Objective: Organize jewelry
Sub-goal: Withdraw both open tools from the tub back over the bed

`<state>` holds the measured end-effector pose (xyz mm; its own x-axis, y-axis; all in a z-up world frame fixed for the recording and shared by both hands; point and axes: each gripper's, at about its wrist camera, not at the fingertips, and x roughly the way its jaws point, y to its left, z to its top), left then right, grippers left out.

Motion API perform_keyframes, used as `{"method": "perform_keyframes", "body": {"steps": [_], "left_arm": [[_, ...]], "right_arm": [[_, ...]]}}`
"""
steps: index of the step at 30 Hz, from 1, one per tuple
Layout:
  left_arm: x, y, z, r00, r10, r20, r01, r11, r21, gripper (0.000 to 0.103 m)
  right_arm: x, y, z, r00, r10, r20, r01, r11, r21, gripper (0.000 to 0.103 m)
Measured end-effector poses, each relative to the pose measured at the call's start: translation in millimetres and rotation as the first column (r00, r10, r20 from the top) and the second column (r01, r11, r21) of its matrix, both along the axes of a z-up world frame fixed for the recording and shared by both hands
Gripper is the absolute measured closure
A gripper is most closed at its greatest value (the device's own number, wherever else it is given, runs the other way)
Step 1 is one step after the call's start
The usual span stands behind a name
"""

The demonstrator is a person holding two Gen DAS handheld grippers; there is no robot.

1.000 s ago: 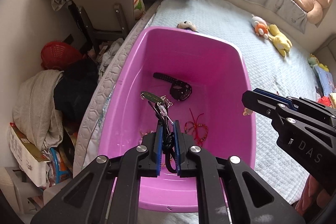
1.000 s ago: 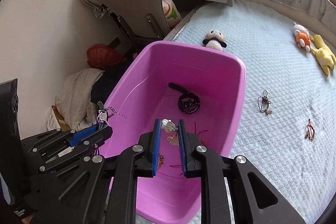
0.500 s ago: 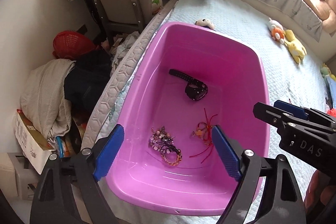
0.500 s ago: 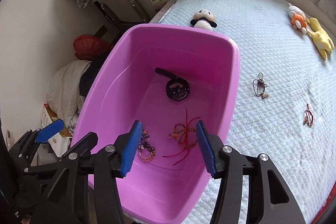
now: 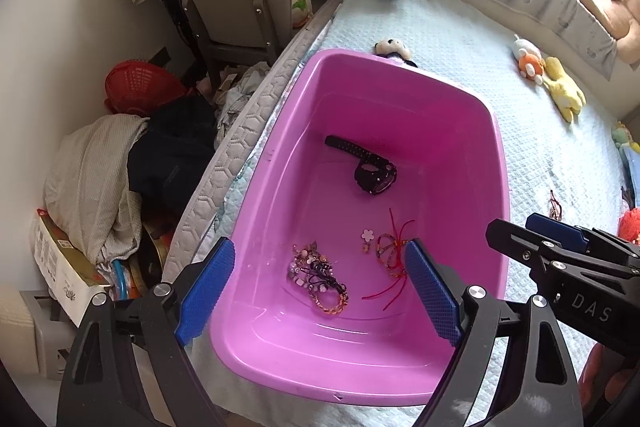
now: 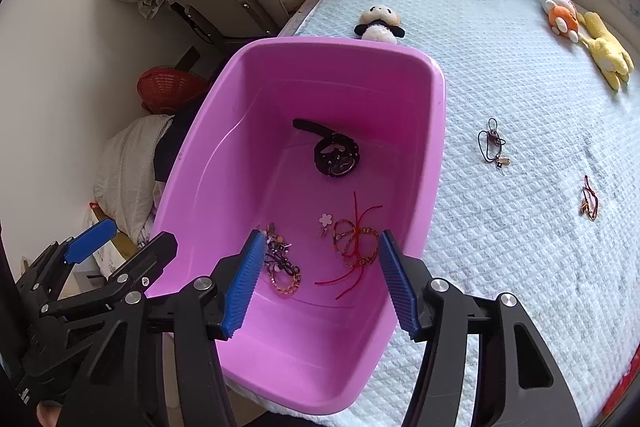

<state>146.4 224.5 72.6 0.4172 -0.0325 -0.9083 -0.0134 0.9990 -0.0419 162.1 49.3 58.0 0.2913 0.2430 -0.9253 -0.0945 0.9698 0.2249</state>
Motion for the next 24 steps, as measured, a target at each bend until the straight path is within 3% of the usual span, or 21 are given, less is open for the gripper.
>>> {"method": "perform_keyframes", "body": {"steps": [13,24], "left_arm": [[-5.4,-2.1,9.7,0.999,-0.030,0.025,0.030,0.999,0.014,0.015],[-12.0,-19.0,6.1,0.996,-0.085,0.001,0.085,0.996,0.006,0.009]], "right_arm": [[-20.1,-8.2,8.8,1.000,-0.027,-0.009,0.027,1.000,0.008,0.044],[-56.1,-42.3,20.8,0.989,-0.147,0.025,0.147,0.989,0.001,0.041]]}}
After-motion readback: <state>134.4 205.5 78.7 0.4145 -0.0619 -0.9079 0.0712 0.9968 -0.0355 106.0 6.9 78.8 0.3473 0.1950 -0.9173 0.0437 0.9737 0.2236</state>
